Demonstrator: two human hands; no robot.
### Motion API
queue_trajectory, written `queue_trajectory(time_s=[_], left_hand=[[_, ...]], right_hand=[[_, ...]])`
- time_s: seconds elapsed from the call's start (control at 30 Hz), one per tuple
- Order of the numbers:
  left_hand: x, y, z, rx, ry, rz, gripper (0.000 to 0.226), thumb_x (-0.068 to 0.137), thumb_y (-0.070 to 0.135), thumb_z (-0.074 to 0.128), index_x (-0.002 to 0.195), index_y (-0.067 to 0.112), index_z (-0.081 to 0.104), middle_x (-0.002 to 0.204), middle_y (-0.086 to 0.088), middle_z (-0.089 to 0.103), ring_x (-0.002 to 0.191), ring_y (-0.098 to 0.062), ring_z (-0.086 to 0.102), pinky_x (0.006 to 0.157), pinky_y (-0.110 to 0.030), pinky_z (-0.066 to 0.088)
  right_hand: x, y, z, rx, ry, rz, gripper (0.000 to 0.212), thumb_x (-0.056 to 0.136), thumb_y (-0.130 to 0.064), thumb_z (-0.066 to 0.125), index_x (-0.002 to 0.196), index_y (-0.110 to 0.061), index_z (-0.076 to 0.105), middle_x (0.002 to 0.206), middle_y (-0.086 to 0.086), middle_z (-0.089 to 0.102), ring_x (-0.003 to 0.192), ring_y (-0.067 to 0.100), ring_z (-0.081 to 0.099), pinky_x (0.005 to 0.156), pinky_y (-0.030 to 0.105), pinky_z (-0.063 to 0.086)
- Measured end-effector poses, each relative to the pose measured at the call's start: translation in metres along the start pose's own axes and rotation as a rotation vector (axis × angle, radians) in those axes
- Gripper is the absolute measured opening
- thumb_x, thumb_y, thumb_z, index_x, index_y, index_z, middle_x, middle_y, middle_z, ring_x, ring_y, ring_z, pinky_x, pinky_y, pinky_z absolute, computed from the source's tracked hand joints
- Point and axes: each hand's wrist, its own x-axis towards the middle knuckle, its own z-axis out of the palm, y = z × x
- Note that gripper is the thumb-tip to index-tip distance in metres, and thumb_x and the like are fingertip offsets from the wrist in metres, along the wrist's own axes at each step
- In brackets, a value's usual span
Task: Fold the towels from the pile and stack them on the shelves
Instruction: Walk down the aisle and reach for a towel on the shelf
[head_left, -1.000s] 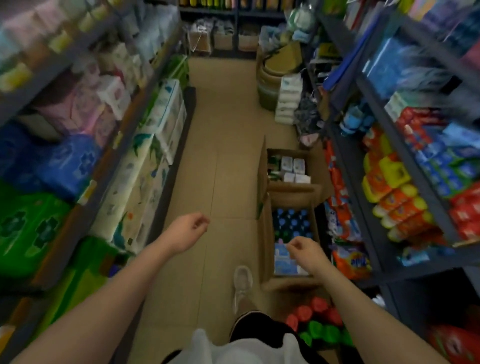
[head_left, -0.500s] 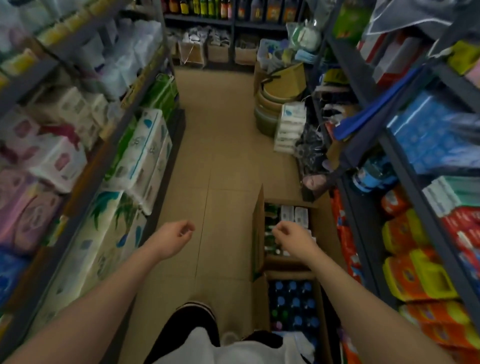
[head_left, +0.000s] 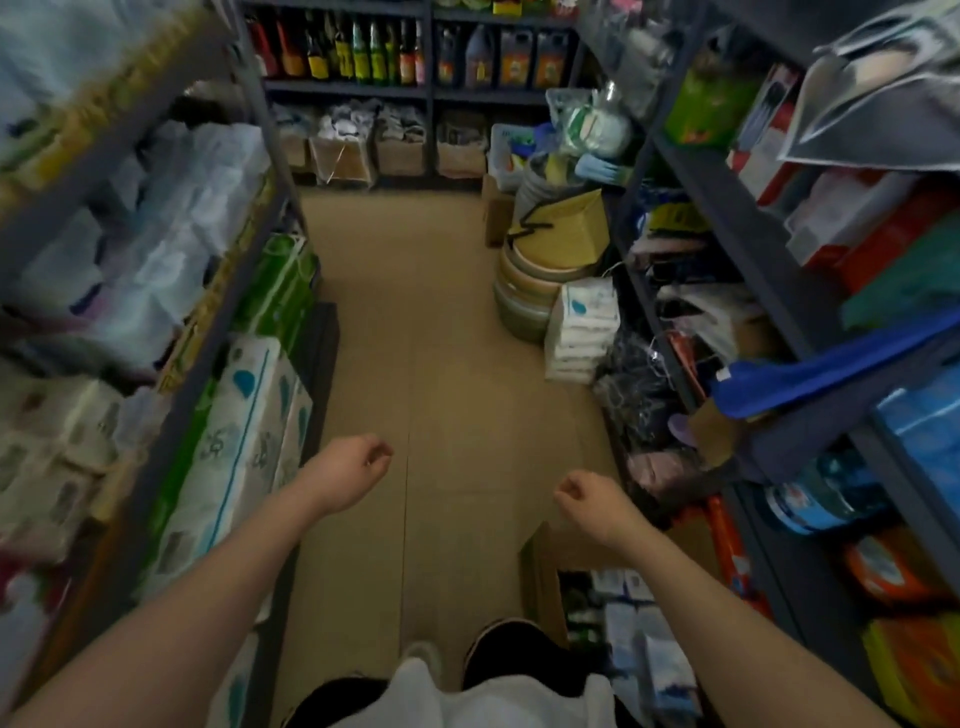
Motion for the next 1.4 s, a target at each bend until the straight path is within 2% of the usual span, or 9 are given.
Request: queue_trajectory(time_s=[0.13,0.3,0.5,0.63,0.77,0.9,1.1,1.27,1.4], left_hand=[[0.095,0.033,-0.047,-0.004,0.028,0.146,0.027,0.094,0.023,0.049,0.118,0.013,0.058,0.113,-0.005,0.063,0.094,-0.012,0.056,0.074,-0.018,0.038],[0.221,0.081,-0.091,0.019,0.060,0.283,0.024,0.093,0.019,0.051,0.114,0.010,0.061,0.107,-0.006,0.065,0.096,-0.017,0.059,0.072,-0.017,0.036],[0.362,0.125,-0.130,0.053,-0.008,0.295,0.025,0.094,0.021,0.050,0.115,0.012,0.060,0.109,-0.005,0.065,0.096,-0.017,0.059,0.074,-0.019,0.038],[0.447,0.133,-0.147,0.131,-0.084,0.294,0.027,0.094,0.023,0.048,0.117,0.013,0.058,0.112,-0.005,0.064,0.099,-0.019,0.060,0.079,-0.021,0.040],[0.537,0.143,-0.161,0.230,-0.163,0.304,0.030,0.095,0.024,0.046,0.121,0.012,0.055,0.114,-0.006,0.063,0.100,-0.019,0.059,0.077,-0.020,0.040],[0.629,0.171,-0.184,0.339,-0.212,0.388,0.031,0.096,0.025,0.043,0.123,0.014,0.054,0.117,-0.006,0.062,0.104,-0.020,0.058,0.083,-0.024,0.042],[0.737,0.262,-0.219,0.410,-0.303,0.701,0.018,0.094,0.021,0.046,0.105,0.015,0.060,0.101,-0.007,0.065,0.097,-0.025,0.061,0.078,-0.031,0.045],[0.758,0.376,-0.223,0.373,-0.371,0.995,0.028,0.097,0.024,0.042,0.123,0.018,0.050,0.108,0.000,0.063,0.091,-0.015,0.060,0.077,-0.028,0.047],[0.738,0.468,-0.214,0.278,-0.381,1.270,0.036,0.096,0.024,0.044,0.132,0.020,0.042,0.106,0.005,0.061,0.086,-0.011,0.059,0.073,-0.030,0.049]], right_hand=[[0.077,0.007,-0.038,0.028,0.028,0.095,0.020,0.094,-0.026,0.050,0.097,-0.009,0.060,0.098,0.009,0.064,0.091,0.024,0.059,0.076,0.030,0.046],[0.176,0.017,-0.106,0.065,0.109,0.153,0.022,0.093,-0.024,0.049,0.100,-0.007,0.062,0.100,0.007,0.063,0.094,0.023,0.059,0.080,0.032,0.046],[0.279,0.001,-0.210,0.189,0.174,0.117,0.022,0.093,-0.021,0.048,0.090,-0.005,0.062,0.085,0.007,0.063,0.083,0.024,0.060,0.075,0.033,0.047],[0.333,-0.026,-0.273,0.261,0.282,0.055,0.020,0.093,-0.026,0.048,0.077,-0.017,0.056,0.080,0.002,0.062,0.071,0.015,0.057,0.066,0.028,0.046],[0.383,-0.048,-0.324,0.314,0.381,0.011,0.016,0.093,-0.027,0.050,0.083,-0.018,0.058,0.083,-0.001,0.063,0.078,0.015,0.060,0.071,0.030,0.049],[0.429,-0.065,-0.366,0.330,0.487,0.039,0.016,0.094,-0.030,0.048,0.089,-0.020,0.059,0.084,-0.006,0.063,0.080,0.011,0.060,0.072,0.029,0.049],[0.462,-0.057,-0.407,0.320,0.649,0.247,0.009,0.094,-0.029,0.049,0.093,-0.023,0.056,0.088,-0.001,0.064,0.079,0.015,0.059,0.071,0.031,0.048],[0.440,-0.016,-0.419,0.407,0.751,0.562,0.023,0.094,-0.031,0.049,0.113,-0.017,0.051,0.096,0.006,0.064,0.086,0.023,0.061,0.074,0.033,0.048],[0.398,-0.006,-0.448,0.405,0.933,0.569,0.027,0.092,-0.025,0.054,0.117,-0.014,0.051,0.086,0.003,0.063,0.076,0.016,0.059,0.066,0.024,0.041]])
